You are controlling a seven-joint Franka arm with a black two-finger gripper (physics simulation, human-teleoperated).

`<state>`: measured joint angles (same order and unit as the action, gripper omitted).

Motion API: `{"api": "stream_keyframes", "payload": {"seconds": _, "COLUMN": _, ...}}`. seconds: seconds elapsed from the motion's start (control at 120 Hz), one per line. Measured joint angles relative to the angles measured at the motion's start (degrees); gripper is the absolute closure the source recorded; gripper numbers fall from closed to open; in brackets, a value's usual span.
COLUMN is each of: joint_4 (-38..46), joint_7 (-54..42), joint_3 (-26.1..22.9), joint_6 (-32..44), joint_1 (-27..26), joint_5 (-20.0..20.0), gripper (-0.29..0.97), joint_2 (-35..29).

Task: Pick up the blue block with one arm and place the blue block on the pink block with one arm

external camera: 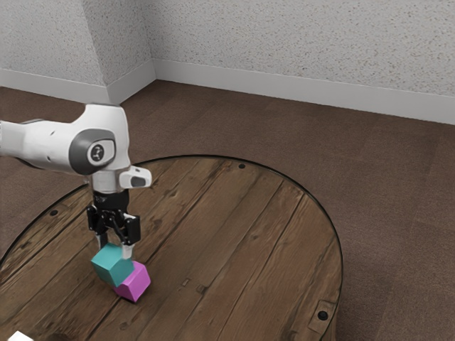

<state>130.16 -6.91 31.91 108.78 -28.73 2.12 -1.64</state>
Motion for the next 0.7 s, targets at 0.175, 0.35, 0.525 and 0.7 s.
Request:
{"api": "stream_keyframes", "payload": {"seconds": 0.175, "joint_4": -0.7, "joint_7": -0.4, "joint_3": 0.0, "joint_6": 0.0, "joint_1": 0.0, "joint_5": 0.0, "gripper": 0.08, "joint_2": 0.7}}
{"api": "stream_keyframes", "payload": {"seconds": 0.35, "joint_4": -9.0, "joint_7": -0.8, "joint_3": -0.3, "joint_6": -0.4, "joint_1": 0.3, "joint_5": -0.7, "gripper": 0.03, "joint_2": 0.5}}
{"api": "stream_keyframes", "payload": {"seconds": 0.525, "joint_4": -26.0, "joint_7": -1.1, "joint_3": -1.1, "joint_6": -2.3, "joint_1": 0.3, "joint_5": -3.9, "gripper": 0.01, "joint_2": 0.3}}
{"api": "stream_keyframes", "payload": {"seconds": 0.7, "joint_4": -42.6, "joint_7": -1.3, "joint_3": -2.4, "joint_6": -8.2, "joint_1": -0.2, "joint_5": -9.5, "gripper": 0.01, "joint_2": 0.5}}
